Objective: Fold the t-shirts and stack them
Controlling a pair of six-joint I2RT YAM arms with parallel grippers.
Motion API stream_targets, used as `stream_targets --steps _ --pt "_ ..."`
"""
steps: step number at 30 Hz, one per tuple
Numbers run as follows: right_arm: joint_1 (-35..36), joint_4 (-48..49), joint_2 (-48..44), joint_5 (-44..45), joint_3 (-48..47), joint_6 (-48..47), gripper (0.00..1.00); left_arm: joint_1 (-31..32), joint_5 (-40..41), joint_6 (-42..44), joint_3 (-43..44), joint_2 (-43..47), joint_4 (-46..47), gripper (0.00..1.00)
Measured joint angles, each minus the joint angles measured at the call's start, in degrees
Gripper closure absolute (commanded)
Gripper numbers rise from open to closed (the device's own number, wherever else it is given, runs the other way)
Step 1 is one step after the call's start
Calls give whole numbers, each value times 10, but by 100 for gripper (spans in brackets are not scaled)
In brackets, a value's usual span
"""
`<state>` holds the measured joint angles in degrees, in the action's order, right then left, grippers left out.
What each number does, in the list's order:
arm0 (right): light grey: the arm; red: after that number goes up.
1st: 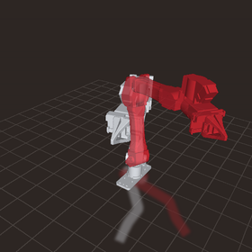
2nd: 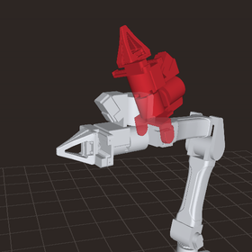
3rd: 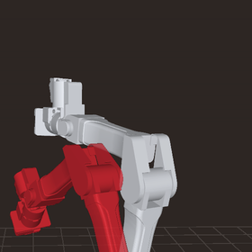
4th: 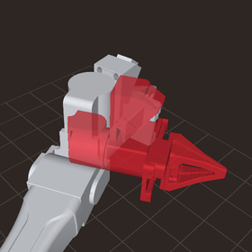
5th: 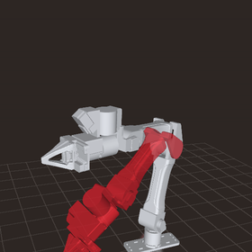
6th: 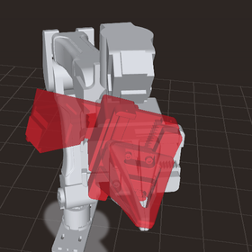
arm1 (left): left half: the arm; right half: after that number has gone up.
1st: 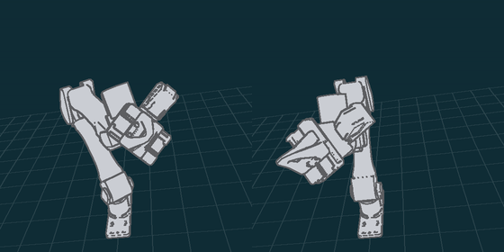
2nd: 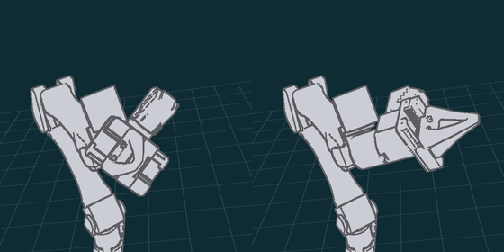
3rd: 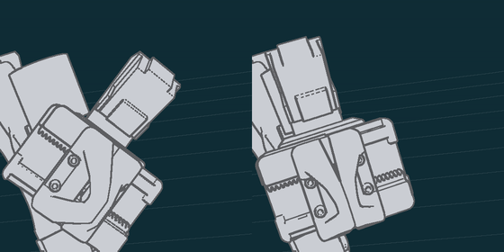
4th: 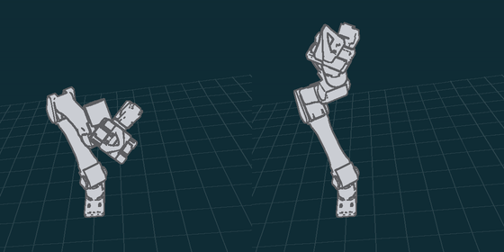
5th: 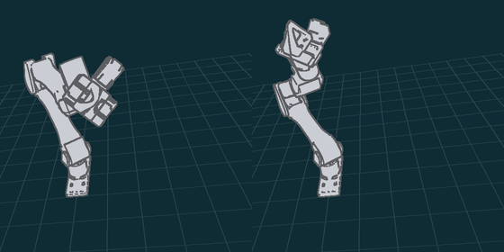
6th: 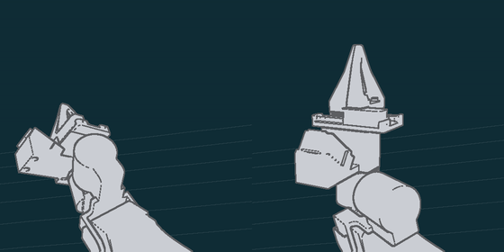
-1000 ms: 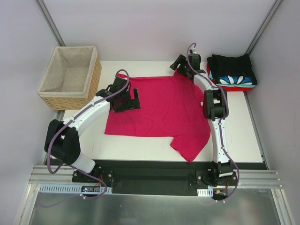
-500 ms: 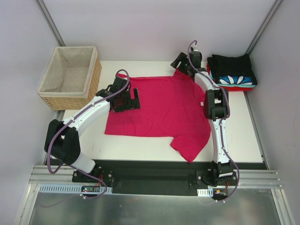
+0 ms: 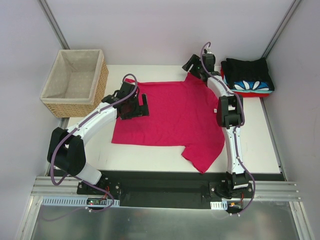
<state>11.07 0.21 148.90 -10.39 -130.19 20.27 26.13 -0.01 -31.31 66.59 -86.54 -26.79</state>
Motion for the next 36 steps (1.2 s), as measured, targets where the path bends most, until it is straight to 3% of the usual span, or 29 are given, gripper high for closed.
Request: stream_targets --steps 20,36 --pt "-1 -51 10 27 -9 8 24 0 0 0 0 0 0 1" --pt "-9 -20 63 11 -50 94 23 -11 0 4 0 0 4 1"
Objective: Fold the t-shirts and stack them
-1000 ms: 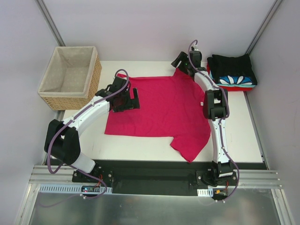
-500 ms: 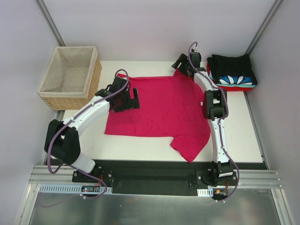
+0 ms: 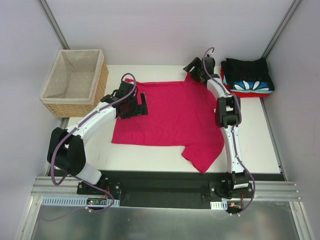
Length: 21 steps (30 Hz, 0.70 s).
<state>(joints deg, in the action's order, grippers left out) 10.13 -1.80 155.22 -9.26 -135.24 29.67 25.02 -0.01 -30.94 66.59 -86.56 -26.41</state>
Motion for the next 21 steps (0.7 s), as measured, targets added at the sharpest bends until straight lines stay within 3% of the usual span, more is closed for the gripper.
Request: stream_targets --steps 15,18,21 --pt "-8 127 61 -48 -34 127 16 -4 0 1 0 0 0 1" --pt "-8 160 71 -61 -34 149 13 -4 0 1 -1 0 1 1" --pt "-8 191 76 -79 -31 162 2 -4 0 1 -3 0 1 1"
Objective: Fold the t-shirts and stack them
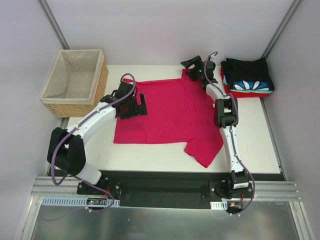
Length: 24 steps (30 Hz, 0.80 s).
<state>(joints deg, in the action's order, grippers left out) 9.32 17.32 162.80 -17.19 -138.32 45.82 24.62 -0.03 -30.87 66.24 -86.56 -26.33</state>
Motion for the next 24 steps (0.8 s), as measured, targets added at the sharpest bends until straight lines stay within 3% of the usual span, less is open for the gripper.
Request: stream_targets --steps 3,8,11,17,21,24 --pt "0 39 -24 -19 51 -8 3 0 0 0 -2 0 1 1" --pt "3 20 -195 -34 288 -100 3 0 -3 0 -11 0 7 1" --pt "15 -81 -306 -21 356 -187 3 0 -10 -1 -16 0 8 1" --pt "78 -296 -536 57 396 -350 3 0 -11 -4 -22 1 15 1" --pt "125 -373 -680 138 530 -414 4 0 -15 -12 -35 -2 21 1" --pt "131 -433 -720 202 625 -431 3 2 -15 -20 -55 -7 26 1"
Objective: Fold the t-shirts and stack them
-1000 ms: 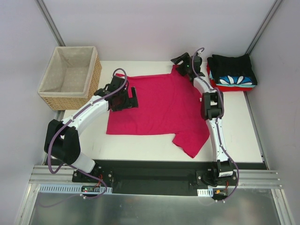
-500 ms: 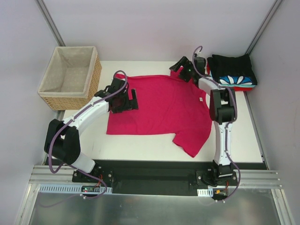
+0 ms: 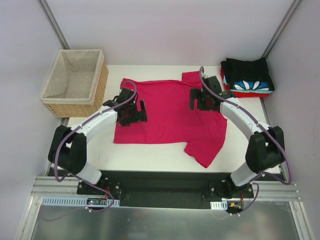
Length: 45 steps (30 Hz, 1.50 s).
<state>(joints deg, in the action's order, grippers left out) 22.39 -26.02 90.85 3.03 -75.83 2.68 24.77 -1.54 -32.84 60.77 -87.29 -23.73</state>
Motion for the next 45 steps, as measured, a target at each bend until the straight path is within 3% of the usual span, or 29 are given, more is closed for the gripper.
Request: stream_targets --steps 4,9,26,37,45 --pt "11 -58 -1 68 102 2 3 3 2 -9 -30 -7 8 1" --pt "37 -70 -6 91 171 12 3 4 21 -11 -59 -8 8 1" --pt "72 -2 -21 111 268 70 4 9 63 -26 -104 -33 42 1" --pt "166 0 -52 159 302 152 3 30 77 -44 -212 70 100 1" --pt "237 -19 -93 173 340 231 3 38 54 -83 -290 187 69 1"
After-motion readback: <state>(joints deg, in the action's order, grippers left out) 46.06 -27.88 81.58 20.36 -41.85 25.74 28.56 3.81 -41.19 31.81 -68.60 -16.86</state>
